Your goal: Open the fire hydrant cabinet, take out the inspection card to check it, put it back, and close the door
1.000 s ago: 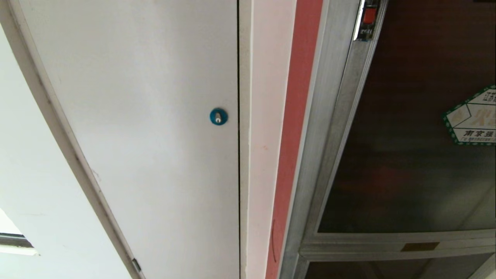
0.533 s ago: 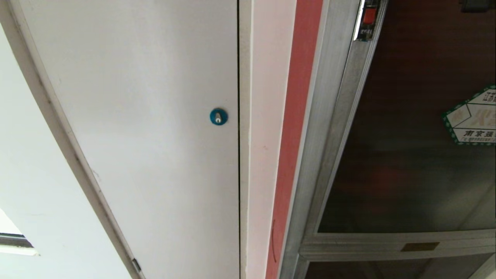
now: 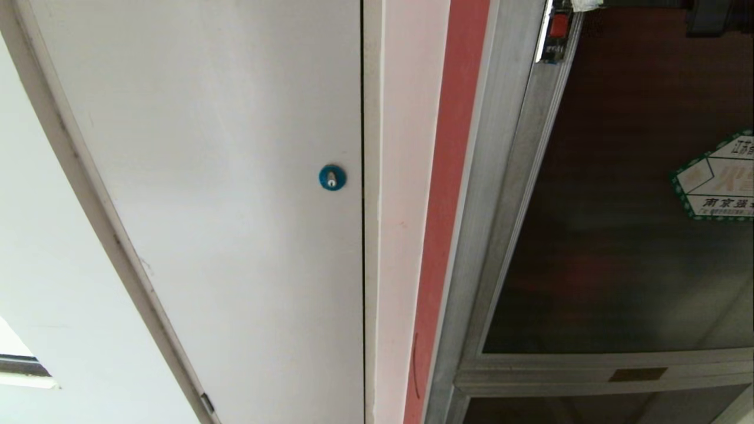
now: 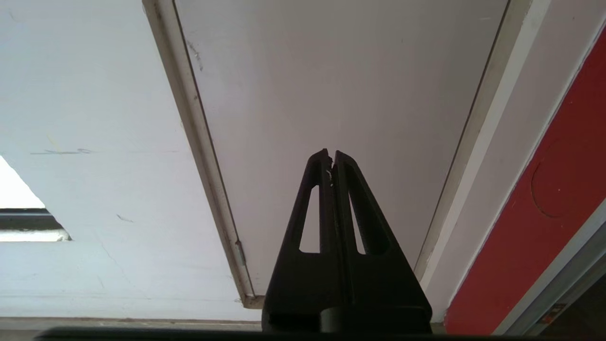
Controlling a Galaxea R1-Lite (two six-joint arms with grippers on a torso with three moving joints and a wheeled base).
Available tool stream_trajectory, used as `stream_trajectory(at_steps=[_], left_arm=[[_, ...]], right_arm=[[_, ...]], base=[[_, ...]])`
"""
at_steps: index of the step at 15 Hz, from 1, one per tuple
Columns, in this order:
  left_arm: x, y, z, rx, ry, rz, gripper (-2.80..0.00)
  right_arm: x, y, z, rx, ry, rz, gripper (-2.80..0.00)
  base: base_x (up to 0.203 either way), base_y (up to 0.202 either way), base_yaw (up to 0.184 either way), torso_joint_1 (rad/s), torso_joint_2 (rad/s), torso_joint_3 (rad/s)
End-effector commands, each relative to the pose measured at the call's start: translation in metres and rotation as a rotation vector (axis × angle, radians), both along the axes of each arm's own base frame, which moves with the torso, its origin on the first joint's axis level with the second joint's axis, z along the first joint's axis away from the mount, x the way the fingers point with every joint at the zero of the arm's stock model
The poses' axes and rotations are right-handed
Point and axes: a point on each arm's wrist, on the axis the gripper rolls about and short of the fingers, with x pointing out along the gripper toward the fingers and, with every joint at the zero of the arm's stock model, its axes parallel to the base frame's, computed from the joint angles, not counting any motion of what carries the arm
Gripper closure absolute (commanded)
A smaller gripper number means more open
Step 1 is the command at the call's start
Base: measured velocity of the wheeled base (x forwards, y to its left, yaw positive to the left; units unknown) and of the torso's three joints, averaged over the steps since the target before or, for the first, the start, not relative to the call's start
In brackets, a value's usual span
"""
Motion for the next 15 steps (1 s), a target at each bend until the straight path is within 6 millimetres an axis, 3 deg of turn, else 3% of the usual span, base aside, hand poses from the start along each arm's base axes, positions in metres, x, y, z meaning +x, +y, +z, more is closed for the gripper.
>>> stream_trajectory(at_steps=[1,15], left_arm=[[0.001,0.0,-0.002,0.0,0.007,0.001,0.0],[0.001,0.0,-0.002,0.0,0.007,0.001,0.0]], right_arm=[[0.003,0.002,-0.004,-0.014,0.014,0.001,0.0],[0.022,0.002,-0.011,-0.031,0.04,-0.031,0.0]], base=[[0.0,0.0,0.0,0.0,0.0,0.0],[0.0,0.0,0.0,0.0,0.0,0.0]])
